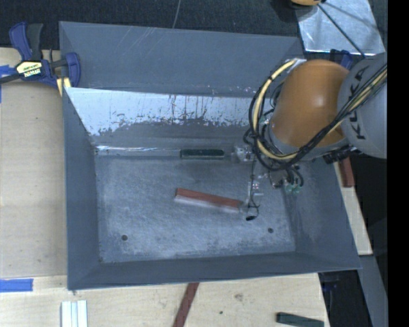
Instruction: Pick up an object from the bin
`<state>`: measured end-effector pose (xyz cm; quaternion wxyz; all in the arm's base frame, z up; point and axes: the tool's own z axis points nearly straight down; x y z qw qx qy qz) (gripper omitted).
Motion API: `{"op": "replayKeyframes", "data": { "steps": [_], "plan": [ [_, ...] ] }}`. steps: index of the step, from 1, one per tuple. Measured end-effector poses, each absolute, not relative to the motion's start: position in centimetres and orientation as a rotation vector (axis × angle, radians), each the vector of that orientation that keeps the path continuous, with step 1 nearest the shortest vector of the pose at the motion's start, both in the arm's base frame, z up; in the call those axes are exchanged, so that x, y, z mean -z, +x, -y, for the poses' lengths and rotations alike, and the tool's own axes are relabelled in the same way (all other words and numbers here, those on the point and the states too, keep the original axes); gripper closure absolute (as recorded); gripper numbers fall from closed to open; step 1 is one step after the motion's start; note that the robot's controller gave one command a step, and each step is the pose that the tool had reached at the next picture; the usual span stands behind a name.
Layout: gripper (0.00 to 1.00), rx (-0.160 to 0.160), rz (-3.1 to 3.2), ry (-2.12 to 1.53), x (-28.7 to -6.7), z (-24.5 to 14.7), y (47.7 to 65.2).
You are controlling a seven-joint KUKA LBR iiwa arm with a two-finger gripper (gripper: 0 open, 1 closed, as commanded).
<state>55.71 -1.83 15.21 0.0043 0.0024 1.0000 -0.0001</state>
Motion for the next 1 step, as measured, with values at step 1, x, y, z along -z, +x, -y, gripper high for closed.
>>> {"op": "replayKeyframes", "data": {
  "steps": [1],
  "plan": [
    [1.0, 0.0, -3.138, -0.1, -7.7, 0.2, 58.67]
  ]
}}
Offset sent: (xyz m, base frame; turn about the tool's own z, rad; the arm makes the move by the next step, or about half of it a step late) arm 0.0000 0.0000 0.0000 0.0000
